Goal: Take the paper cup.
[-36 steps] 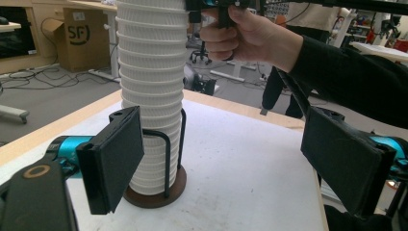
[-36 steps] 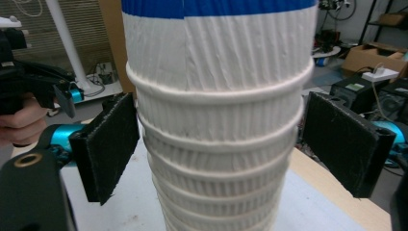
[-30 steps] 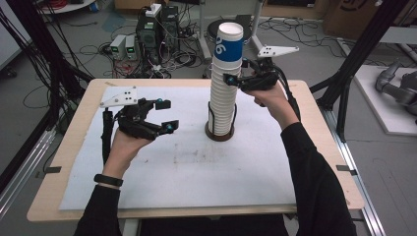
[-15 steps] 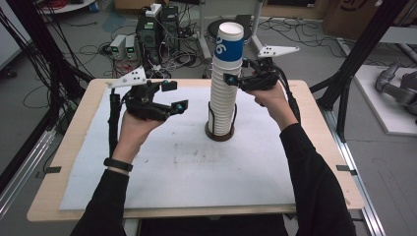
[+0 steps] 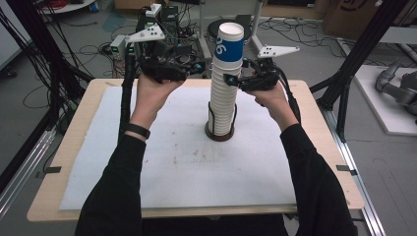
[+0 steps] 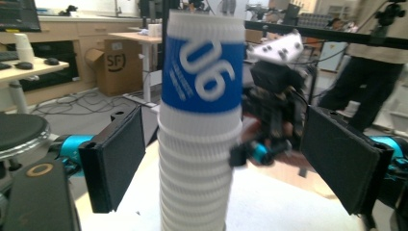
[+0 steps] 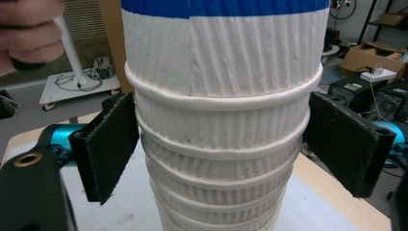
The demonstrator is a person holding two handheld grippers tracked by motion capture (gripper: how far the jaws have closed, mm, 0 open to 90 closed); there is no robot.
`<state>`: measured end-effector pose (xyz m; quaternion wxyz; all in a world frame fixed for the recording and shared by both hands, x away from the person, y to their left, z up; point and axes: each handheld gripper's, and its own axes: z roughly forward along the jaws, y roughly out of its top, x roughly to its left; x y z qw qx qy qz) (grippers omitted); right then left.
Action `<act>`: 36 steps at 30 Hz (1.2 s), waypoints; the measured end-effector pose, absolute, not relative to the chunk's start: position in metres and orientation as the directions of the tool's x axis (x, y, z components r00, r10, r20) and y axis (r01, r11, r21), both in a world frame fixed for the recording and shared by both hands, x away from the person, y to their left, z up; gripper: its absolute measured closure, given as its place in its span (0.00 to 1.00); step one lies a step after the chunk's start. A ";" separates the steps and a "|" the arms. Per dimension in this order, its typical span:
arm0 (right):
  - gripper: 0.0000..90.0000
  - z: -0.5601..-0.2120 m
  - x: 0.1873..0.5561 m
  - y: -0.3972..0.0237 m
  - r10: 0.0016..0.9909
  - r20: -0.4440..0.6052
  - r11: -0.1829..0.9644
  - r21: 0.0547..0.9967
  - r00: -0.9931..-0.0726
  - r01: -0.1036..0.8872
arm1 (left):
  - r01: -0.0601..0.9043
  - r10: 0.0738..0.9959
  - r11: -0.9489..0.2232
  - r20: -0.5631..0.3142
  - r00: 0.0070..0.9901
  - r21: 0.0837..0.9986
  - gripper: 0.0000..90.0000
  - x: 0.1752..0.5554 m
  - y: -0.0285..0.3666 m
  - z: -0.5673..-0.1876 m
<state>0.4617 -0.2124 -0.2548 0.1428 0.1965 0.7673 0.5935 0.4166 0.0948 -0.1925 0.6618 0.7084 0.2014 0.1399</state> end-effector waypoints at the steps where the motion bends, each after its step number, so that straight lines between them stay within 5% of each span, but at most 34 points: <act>1: 0.15 -0.255 0.462 -0.212 0.470 0.015 0.217 0.967 -0.882 0.133 | 0.100 0.471 -0.045 -0.067 0.880 0.994 0.18 0.418 0.093 -0.191; 18: 0.15 -0.255 0.461 -0.212 0.476 0.007 0.220 0.967 -0.879 0.126 | 0.051 0.488 -0.070 -0.011 0.873 0.996 0.20 0.447 0.044 -0.151; 36: 0.15 -0.254 0.460 -0.212 0.479 0.007 0.225 0.965 -0.878 0.131 | 0.092 0.469 -0.069 -0.049 0.882 0.993 0.33 0.462 0.026 -0.156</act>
